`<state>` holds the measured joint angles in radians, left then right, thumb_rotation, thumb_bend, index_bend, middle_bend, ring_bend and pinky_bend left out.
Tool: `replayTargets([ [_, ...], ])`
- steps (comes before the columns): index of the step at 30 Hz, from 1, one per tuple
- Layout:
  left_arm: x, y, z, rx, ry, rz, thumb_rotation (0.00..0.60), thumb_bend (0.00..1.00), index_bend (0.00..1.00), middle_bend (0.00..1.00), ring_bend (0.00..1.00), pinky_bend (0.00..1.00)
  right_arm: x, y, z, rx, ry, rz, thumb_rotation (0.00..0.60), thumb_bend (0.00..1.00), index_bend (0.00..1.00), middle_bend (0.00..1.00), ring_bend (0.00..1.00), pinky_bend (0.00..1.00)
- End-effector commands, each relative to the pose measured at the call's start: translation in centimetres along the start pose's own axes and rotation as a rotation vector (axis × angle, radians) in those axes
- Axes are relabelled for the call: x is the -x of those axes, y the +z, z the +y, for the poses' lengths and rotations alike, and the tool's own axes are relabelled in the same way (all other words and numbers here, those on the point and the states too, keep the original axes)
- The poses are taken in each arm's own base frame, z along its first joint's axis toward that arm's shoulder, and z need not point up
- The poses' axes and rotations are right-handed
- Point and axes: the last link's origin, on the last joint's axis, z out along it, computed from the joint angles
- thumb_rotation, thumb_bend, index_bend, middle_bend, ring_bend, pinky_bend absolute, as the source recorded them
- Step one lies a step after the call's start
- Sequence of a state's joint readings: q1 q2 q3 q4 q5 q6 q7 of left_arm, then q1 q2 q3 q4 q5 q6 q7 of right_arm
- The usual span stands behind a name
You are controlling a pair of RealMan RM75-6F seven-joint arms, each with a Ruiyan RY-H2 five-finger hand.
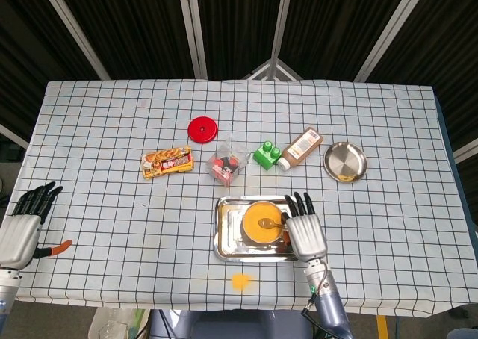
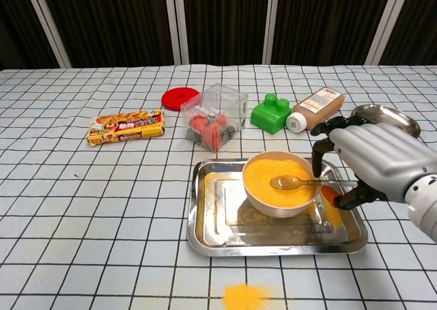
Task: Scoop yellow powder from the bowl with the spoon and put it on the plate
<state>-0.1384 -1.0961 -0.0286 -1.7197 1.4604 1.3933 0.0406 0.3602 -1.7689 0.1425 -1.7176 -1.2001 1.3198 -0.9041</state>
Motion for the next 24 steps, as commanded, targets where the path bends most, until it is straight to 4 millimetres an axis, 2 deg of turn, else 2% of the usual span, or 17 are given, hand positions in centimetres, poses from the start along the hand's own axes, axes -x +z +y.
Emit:
replayTargets([
  [1, 0.02, 0.00, 0.01, 0.000, 0.000, -0.001, 0.600, 0.00, 0.00, 0.00, 0.00, 0.00, -0.10, 0.09, -0.05, 0.003, 0.006, -0.001, 0.600, 0.51, 0.49, 0.14, 0.00, 0.00],
  [24, -0.01, -0.03, 0.03, 0.000, 0.000, -0.001, 0.600, 0.00, 0.00, 0.00, 0.00, 0.00, 0.15, -0.04, 0.09, 0.020, 0.002, -0.013, 0.600, 0.52, 0.50, 0.14, 0.00, 0.00],
])
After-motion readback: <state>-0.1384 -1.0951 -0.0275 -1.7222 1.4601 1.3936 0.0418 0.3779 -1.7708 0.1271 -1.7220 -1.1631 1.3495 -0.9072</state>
